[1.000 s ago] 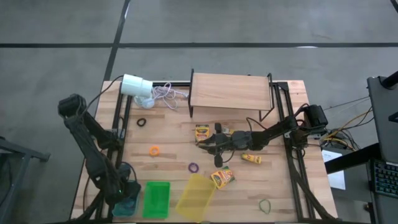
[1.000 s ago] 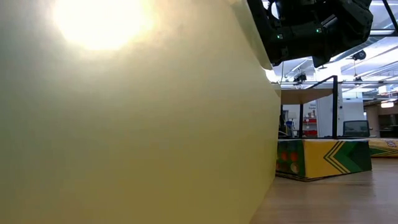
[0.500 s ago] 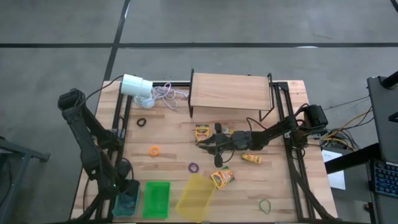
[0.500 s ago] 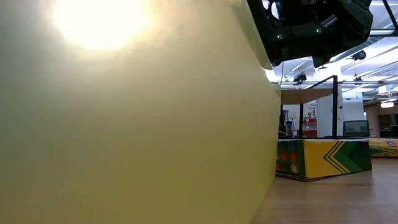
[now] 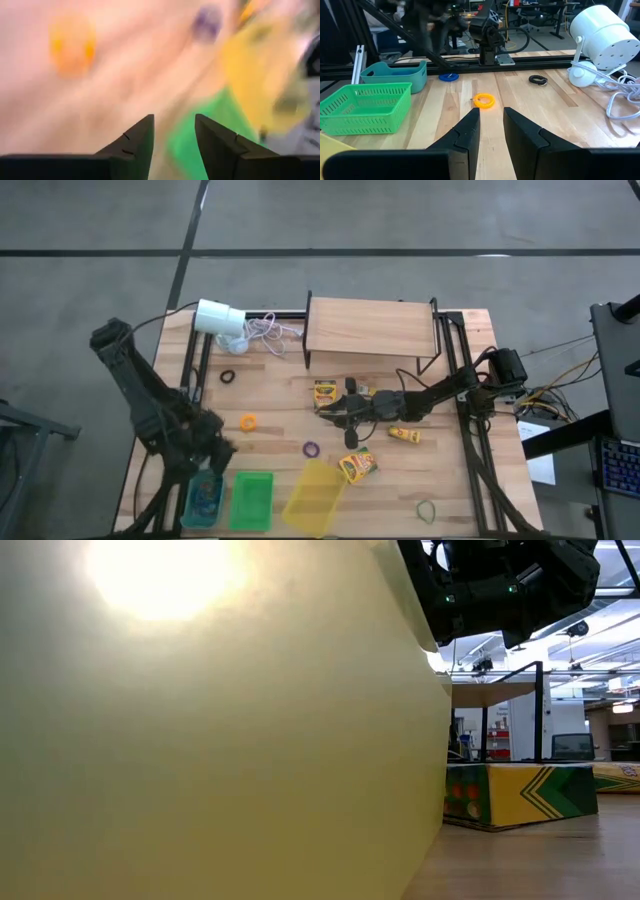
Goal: Pick & Place Office Desk Supplies
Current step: Put the green rubberband into the blue bin
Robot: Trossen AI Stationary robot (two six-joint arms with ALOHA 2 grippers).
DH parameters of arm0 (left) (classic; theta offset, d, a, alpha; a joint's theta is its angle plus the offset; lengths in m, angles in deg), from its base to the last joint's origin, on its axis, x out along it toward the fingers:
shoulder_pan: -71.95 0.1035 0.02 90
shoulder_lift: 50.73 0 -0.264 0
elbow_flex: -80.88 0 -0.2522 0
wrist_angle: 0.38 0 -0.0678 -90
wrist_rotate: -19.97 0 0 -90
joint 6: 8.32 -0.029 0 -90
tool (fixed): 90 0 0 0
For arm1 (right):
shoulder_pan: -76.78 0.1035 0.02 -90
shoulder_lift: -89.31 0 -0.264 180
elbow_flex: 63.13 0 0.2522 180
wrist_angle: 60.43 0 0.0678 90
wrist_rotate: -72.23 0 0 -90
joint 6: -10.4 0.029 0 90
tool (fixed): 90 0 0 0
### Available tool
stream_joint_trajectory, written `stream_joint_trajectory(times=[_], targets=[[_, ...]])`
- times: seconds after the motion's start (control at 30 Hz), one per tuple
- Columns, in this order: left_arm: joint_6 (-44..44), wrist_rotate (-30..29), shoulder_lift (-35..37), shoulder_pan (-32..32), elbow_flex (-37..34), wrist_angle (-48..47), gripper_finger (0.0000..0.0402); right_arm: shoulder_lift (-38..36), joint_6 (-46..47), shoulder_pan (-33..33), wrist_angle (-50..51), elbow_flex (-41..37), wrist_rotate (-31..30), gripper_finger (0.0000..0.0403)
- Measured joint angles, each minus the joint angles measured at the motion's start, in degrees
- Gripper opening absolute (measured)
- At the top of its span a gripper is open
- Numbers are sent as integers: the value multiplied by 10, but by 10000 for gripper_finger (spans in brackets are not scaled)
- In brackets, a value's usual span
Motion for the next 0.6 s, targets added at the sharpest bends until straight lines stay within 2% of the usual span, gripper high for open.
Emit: stream_joint_trajectory(times=[0.13,0.23,0.3,0.33,0.43,0.5,0.6], targets=[[-258,-201,5,28,-1,54,147,0,0,0,0,0,0,84],[-441,-282,3,52,-6,157,147,0,0,0,0,0,0,84],[-556,-279,1,74,-12,245,147,0,0,0,0,0,0,84],[-613,-259,1,85,-12,278,147,0,0,0,0,0,0,84],[-764,-150,1,119,-11,345,147,0,0,0,0,0,0,84],[-793,-117,1,141,-11,365,147,0,0,0,0,0,0,84],[-803,-116,2,175,-11,373,147,0,0,0,0,0,0,84]])
